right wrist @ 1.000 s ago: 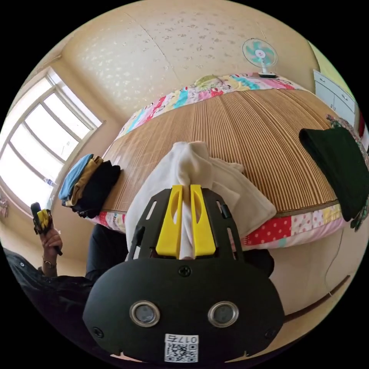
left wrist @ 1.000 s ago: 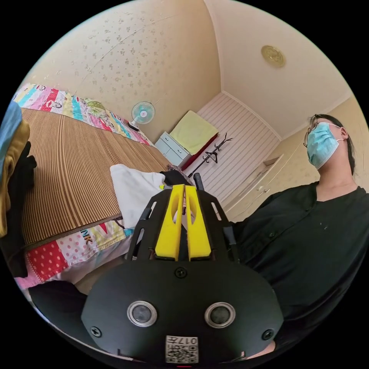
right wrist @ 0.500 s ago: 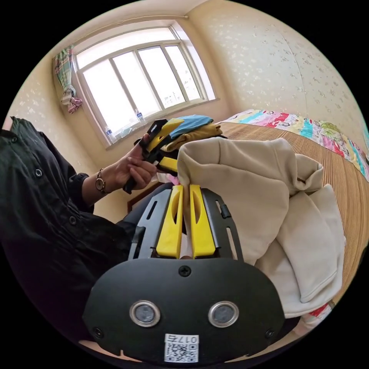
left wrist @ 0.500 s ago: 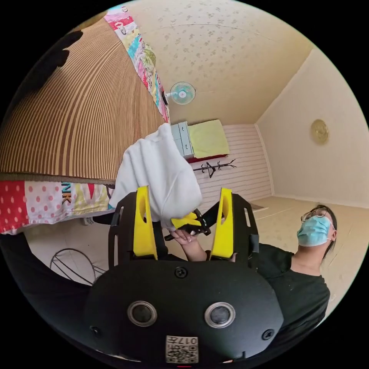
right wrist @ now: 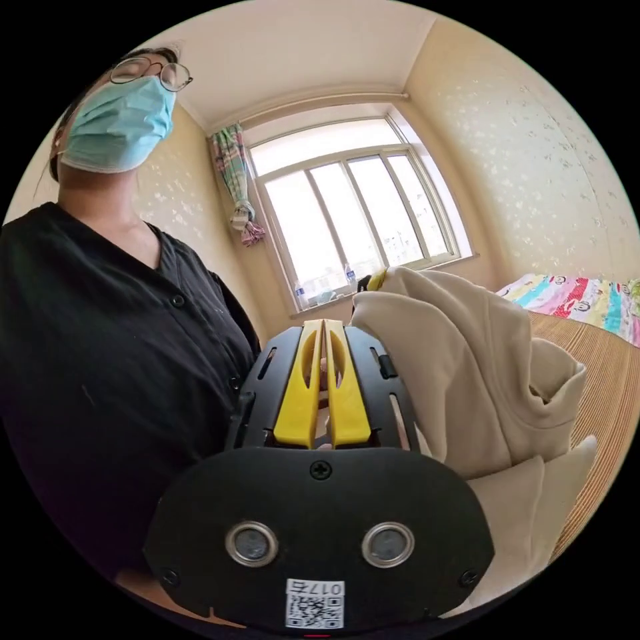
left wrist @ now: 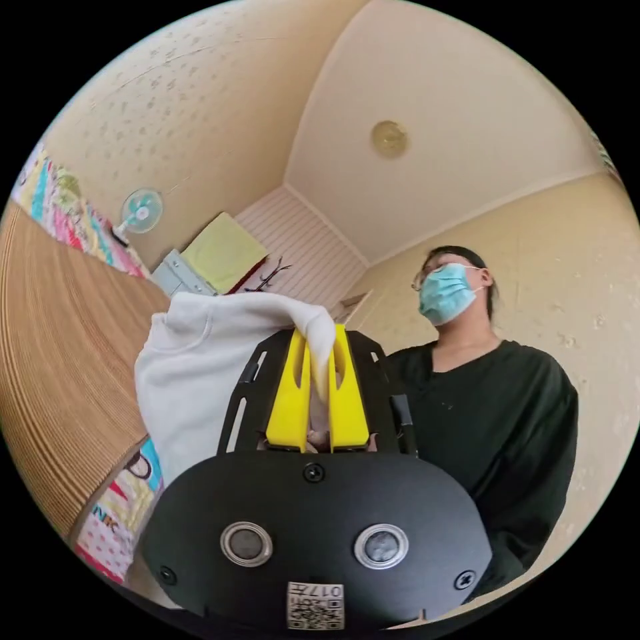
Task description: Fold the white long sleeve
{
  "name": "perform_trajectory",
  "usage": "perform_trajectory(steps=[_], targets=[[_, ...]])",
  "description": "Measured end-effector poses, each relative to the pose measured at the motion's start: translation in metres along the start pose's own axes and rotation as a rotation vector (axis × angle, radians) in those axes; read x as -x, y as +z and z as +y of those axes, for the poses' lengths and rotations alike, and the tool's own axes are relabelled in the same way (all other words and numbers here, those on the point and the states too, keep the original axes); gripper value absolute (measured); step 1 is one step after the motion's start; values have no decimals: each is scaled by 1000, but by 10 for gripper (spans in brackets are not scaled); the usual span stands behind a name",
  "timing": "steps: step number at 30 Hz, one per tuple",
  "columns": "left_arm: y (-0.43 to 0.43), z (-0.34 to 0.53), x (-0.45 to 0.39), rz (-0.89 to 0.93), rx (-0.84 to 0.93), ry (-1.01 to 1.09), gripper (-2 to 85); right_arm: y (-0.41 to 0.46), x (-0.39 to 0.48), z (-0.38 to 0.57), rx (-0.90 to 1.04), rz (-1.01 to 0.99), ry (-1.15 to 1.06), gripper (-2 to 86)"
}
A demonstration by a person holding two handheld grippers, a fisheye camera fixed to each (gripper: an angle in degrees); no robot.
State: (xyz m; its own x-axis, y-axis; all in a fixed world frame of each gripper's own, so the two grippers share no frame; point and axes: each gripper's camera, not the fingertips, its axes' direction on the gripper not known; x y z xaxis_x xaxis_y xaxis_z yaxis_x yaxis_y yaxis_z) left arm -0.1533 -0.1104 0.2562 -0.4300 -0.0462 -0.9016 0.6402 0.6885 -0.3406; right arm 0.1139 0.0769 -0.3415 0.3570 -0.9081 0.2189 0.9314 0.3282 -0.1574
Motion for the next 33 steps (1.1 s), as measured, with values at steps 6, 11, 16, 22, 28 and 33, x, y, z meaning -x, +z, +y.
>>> perform_trajectory(steps=[6,11,16,22,28,33], targets=[[-17,-68,-55,470,-124,317,39,-54,27,-15,-38,134,-97,15],[17,-101,-84,559,-31,344,39,-75,21,3,-22,342,55,59],[51,-107,-125,631,-25,407,39,-55,10,26,117,494,157,123],[60,-115,-155,554,33,411,38,-25,6,39,168,679,255,94],[23,-120,-202,269,25,441,39,-69,56,-7,46,911,135,40],[-1,-118,-223,-303,243,407,39,-141,123,-62,-279,1093,52,40]])
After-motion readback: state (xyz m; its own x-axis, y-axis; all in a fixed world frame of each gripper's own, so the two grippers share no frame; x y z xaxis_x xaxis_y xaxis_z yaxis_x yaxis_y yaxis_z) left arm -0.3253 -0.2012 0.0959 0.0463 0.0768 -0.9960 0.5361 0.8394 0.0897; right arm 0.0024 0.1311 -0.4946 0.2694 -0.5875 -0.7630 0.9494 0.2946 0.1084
